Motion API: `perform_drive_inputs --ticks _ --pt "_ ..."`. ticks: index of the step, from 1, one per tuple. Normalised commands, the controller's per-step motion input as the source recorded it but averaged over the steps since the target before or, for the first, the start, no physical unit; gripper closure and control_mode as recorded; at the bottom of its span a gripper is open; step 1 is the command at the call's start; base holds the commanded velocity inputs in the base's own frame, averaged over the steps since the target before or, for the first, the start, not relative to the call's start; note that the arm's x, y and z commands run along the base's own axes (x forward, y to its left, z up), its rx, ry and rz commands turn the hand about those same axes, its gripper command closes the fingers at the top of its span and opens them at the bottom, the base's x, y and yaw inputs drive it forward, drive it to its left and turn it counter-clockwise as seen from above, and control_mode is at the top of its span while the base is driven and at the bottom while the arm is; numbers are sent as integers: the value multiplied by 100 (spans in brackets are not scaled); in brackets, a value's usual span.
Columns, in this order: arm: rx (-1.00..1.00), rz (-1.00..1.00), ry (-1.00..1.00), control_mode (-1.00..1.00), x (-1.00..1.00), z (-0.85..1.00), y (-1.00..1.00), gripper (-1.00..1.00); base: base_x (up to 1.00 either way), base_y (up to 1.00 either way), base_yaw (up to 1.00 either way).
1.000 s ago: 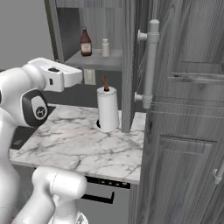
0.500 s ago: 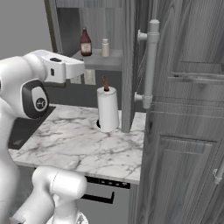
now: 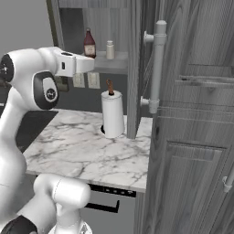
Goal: Collect the turmeric, ketchup, and shaker from the cabinet and place them next to the stove.
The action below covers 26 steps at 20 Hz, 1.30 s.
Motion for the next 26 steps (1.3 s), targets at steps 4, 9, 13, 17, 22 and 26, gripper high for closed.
perform_drive_inputs --ticks 4,9,13,17,22,26 --pt "0 -8 13 -100 65 3 2 -100 0 0 0" --pt "0 -5 12 -100 60 4 0 -100 0 0 0" --pt "0 -7 8 -100 55 1 0 -100 0 0 0" --pt "0 -4 3 -100 43 0 0 -100 0 0 0" --pt "0 0 0 -100 32 2 -8 -100 0 0 0" --pt "0 0 0 -100 26 0 -7 -100 0 0 0"
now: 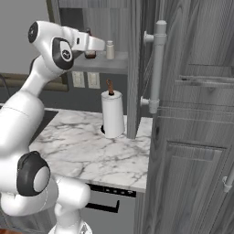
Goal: Collect the turmeric, ketchup, and shaker from the cabinet and place them next to the stove.
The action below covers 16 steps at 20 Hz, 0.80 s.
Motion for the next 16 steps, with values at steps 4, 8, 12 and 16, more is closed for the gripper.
perform_drive_inputs --ticks 4,8,12,16 --pt "0 0 0 -100 13 0 -23 -100 0 0 0" --pt "3 0 0 -100 7 0 -49 -100 0 0 0" --pt "9 0 0 -100 10 0 -45 -100 0 0 0" --pt "7 0 0 -100 19 0 -25 -100 0 0 0"
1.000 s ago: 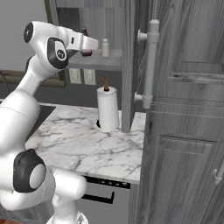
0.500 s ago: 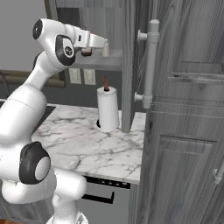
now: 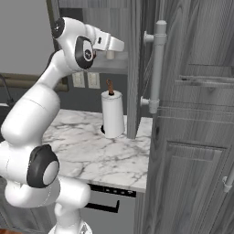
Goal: Collect the turmeric, ketchup, and shaker from the cabinet and place them next to the stove.
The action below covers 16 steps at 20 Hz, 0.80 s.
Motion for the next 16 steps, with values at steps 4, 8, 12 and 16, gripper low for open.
perform_drive_inputs --ticks 4,8,12,16 --pt "2 0 1 -100 25 0 -1 -100 0 0 0" --pt "1 0 0 -100 22 0 -4 -100 0 0 0" --pt "0 0 0 -100 23 0 -5 -100 0 0 0" --pt "0 0 0 -100 19 0 -11 -100 0 0 0"
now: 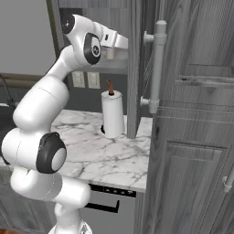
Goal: Collect the turmeric, ketchup, and shaker from the cabinet and place them next to the stove.
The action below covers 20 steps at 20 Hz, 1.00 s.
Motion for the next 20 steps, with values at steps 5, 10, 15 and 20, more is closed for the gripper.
perform_drive_inputs --ticks 5,10,15,20 --pt "0 0 0 -100 19 0 -5 -100 0 0 0" --pt "0 0 0 -100 19 0 -6 -100 0 0 0" --pt "0 0 0 -100 21 0 -10 -100 0 0 0" --pt "0 0 0 -100 16 0 -11 -100 0 0 0"
